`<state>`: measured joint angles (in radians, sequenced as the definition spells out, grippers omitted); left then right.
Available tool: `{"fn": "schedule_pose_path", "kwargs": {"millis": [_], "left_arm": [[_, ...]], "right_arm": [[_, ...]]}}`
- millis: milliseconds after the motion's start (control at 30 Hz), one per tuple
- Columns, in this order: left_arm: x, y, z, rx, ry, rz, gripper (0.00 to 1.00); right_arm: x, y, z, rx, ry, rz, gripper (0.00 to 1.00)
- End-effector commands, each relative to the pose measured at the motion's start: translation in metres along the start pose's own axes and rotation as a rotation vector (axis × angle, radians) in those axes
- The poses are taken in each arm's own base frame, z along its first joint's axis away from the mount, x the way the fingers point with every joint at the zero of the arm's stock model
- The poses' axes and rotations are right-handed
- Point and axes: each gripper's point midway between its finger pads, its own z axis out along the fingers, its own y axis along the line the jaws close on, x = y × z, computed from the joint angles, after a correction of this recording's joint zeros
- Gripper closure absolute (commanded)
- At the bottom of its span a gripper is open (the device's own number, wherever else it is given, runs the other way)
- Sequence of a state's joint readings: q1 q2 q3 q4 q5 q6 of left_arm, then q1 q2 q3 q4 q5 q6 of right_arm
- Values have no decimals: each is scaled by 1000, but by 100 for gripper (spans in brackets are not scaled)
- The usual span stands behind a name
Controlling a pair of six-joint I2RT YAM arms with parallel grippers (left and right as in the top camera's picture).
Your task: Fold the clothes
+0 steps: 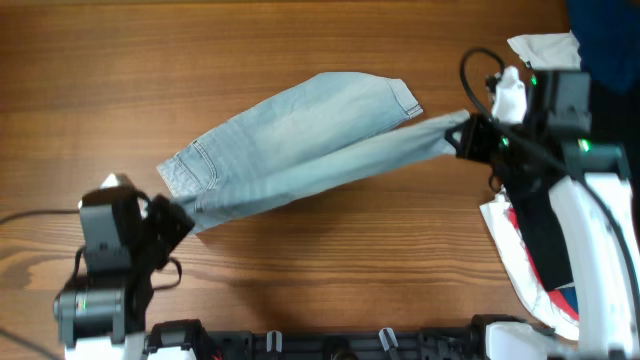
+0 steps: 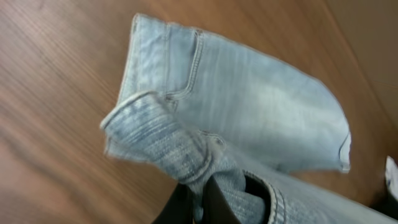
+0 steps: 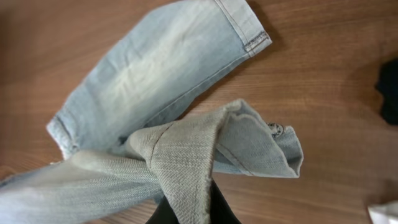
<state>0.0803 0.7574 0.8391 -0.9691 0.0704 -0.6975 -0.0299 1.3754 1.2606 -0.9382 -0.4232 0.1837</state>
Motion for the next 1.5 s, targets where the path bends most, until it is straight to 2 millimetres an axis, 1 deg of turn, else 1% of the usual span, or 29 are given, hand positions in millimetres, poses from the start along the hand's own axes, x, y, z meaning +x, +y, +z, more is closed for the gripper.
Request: {"fn": "schedule_pose_path", "kwargs": {"millis": [0,67,133,233,300,400,500,533,600,633,667,700,733,767,800,833,867,967,1033,1067,1200,1233,1267,1367,1433,1467], "left_arm": [[-40,8,29,-135,-111,-24,96],[-53,1,57,-144,-119,-23,96],[-61,-4,79,-144,-119,-23,96],[-68,-7,114,-151,-111,-23,96],[-69,-7,132,-160,-102,-23,96],[-69,-5,142,-168,-94,-22,96],[-71,-7,143,-160,-103,-23,96],[-72,-8,143,-155,-108,-23,96],[-75,-10,143,-145,-118,-23,96],[-77,-13,143,-135,-129,-24,96],[-83,-17,145,-121,-152,-24,88],[-87,-20,147,-107,-167,-24,82],[-89,-22,152,-99,-176,-25,78],[-91,-23,156,-93,-182,-25,66],[-93,-24,160,-89,-186,-24,56],[-94,-25,165,-86,-191,-22,44],[-98,-24,169,-93,-208,-22,43],[-104,-22,173,-89,-227,-30,43],[-104,-23,173,-82,-223,-30,46],[-99,-25,174,-70,-197,-17,49],[-52,-24,178,-37,32,-6,50],[-42,-21,177,-49,78,-9,49],[-29,-12,175,-85,129,-11,47],[-8,4,170,-156,208,-16,47],[0,11,167,-190,244,-20,46],[3,14,166,-199,253,-21,46]], "right_arm": [[-24,-17,36,67,34,-50,96],[-29,-19,61,67,50,-65,95],[-32,-22,79,66,56,-70,96],[-39,-22,102,56,49,-90,96],[-44,-19,112,45,32,-110,96],[-49,-13,121,33,11,-134,95],[-56,-8,126,28,-19,-140,96],[-65,-7,127,26,-54,-119,95],[-88,1,128,-1,-148,-114,94],[-105,6,131,-19,-218,-130,80],[-117,11,136,-32,-267,-144,59],[-121,14,143,-44,-283,-141,47],[-120,13,153,-51,-279,-122,32],[-116,10,163,-50,-259,-99,11],[-111,5,171,-46,-237,-72,4],[-105,2,177,-42,-212,-57,1],[-99,-2,181,-31,-187,-62,0],[-87,-11,182,15,-141,-108,0],[-80,-21,183,59,-112,-111,0],[-77,-26,183,80,-100,-104,0],[-70,-47,181,181,-72,-101,2],[-64,-50,182,188,-52,-94,5],[-58,-53,184,191,-34,-90,6],[-43,-61,195,205,23,-74,7],[-31,-66,206,199,68,-56,7],[-25,-70,212,202,85,-21,7]]}}
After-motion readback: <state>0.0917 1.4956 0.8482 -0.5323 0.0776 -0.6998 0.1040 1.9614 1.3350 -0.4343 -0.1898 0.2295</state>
